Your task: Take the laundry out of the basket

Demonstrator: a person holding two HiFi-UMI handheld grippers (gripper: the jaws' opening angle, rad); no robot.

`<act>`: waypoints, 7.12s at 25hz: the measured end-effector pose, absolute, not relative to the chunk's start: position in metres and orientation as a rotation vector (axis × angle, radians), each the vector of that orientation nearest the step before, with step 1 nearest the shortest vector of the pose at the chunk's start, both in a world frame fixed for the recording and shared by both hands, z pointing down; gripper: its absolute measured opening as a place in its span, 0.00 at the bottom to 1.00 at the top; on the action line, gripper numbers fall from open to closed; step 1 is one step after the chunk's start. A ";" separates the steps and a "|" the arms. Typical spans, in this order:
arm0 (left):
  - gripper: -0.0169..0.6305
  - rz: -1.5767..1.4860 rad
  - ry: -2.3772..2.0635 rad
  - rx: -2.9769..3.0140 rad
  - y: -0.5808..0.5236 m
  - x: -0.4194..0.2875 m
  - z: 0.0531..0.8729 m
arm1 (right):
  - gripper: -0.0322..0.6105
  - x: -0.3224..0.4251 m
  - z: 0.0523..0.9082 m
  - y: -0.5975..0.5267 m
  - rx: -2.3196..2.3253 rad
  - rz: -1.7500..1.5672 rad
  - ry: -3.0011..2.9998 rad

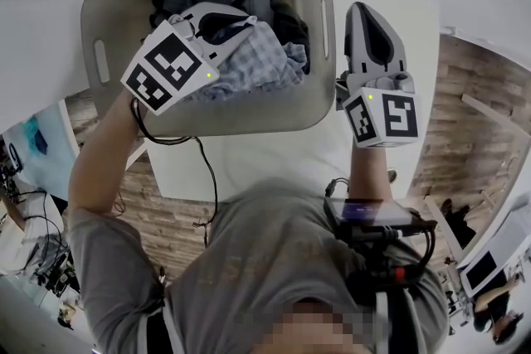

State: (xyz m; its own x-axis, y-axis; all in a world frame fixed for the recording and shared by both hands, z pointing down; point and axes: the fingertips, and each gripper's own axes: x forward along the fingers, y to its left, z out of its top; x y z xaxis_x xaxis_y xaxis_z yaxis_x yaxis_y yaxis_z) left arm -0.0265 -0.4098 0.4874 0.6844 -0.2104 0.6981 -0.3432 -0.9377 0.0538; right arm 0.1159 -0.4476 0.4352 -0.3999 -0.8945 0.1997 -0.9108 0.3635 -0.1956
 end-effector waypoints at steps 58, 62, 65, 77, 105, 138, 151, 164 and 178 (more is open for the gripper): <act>0.05 0.084 -1.113 3.297 -0.306 -0.047 -0.047 | 0.06 0.136 0.228 -0.183 1.962 -0.109 -2.619; 0.05 0.017 -1.102 3.304 -0.277 -0.040 -0.068 | 0.06 0.153 0.250 -0.154 2.017 -0.037 -2.559; 0.05 0.007 -1.119 3.299 -0.251 -0.030 -0.067 | 0.06 0.162 0.255 -0.137 2.025 -0.039 -2.563; 0.05 -0.013 -1.200 3.293 -0.137 0.014 -0.062 | 0.06 0.205 0.223 -0.072 1.876 -0.143 -2.692; 0.05 0.141 -1.404 2.862 -0.123 0.021 0.321 | 0.06 0.227 0.297 -0.029 1.697 -0.042 -2.560; 0.26 0.253 -1.532 2.454 -0.075 -0.118 0.449 | 0.06 0.094 0.328 -0.109 1.436 0.037 -2.678; 0.04 -0.003 -1.676 2.701 -0.133 -0.171 0.282 | 0.06 0.049 0.267 -0.157 1.598 -0.121 -2.754; 0.04 -0.152 -1.589 2.802 -0.222 -0.159 0.222 | 0.06 0.090 0.260 -0.179 1.838 -0.094 -2.627; 0.04 -0.104 -1.576 2.763 -0.329 -0.130 0.214 | 0.06 0.124 0.255 -0.254 1.855 -0.057 -2.627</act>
State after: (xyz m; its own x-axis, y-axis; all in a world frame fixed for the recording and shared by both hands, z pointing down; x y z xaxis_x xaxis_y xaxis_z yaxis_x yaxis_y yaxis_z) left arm -0.1302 -0.3289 0.2137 0.5076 -0.8581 -0.0770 -0.8608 -0.5089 -0.0038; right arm 0.1244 -0.2544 0.2550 -0.3328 -0.9395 -0.0812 -0.9421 0.3350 -0.0141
